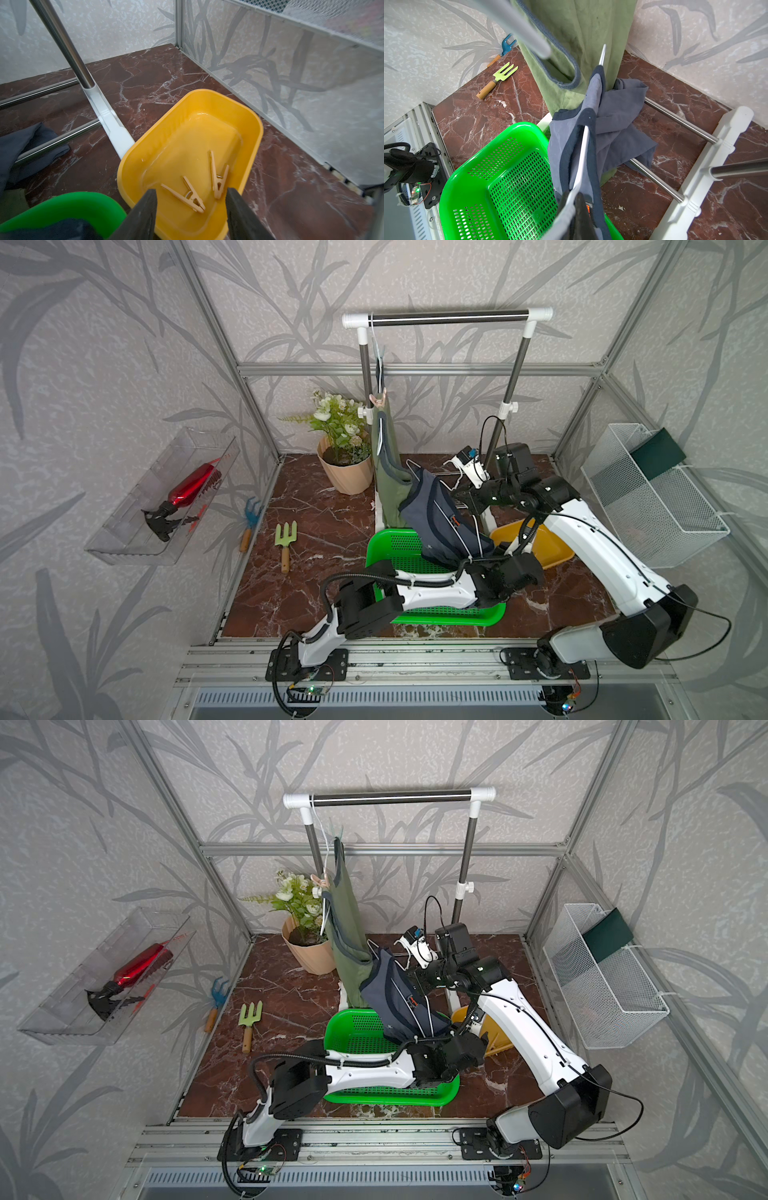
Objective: Remove the clothespins securing tank tops to the hanger
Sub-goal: Place the clothespin in the storage box, then remove the tank top from the hanger.
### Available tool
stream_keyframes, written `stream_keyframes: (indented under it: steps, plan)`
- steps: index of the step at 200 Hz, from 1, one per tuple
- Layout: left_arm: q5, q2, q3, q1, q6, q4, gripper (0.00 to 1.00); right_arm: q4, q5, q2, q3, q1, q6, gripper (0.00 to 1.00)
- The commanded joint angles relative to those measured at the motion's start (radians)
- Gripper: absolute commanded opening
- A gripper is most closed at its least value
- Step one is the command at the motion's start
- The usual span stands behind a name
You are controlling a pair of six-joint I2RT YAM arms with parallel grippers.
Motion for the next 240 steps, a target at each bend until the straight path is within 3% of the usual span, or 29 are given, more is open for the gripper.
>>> stream_keyframes:
  steps: [1, 42, 89, 121, 165, 203, 240]
  plan:
    - [0.100, -0.155, -0.005, -0.028, -0.078, -0.128, 0.55, -0.001, -0.007, -0.035, -0.005, 0.000, -0.004, 0.00]
    - [0.138, -0.287, -0.018, -0.087, -0.087, -0.283, 0.53, 0.004, -0.034, -0.042, -0.004, 0.001, 0.017, 0.00]
    - [-0.144, -0.603, -0.200, -0.099, -0.045, -0.497, 0.45, -0.033, -0.052, -0.057, 0.011, 0.001, 0.009, 0.00]
    - [-0.240, -0.827, -0.256, 0.009, -0.065, -0.661, 0.47, -0.058, -0.053, -0.062, 0.000, 0.002, -0.014, 0.00]
    - [-0.179, -0.967, -0.299, 0.219, -0.077, -0.712, 0.56, -0.062, -0.054, -0.085, -0.029, 0.001, -0.015, 0.00]
    - [0.013, -0.939, -0.290, 0.406, -0.129, -0.712, 0.65, -0.050, -0.075, -0.129, -0.087, 0.003, -0.004, 0.00]
    - [0.106, -0.858, -0.233, 0.465, -0.122, -0.678, 0.66, -0.048, -0.108, -0.210, -0.162, 0.021, 0.001, 0.00]
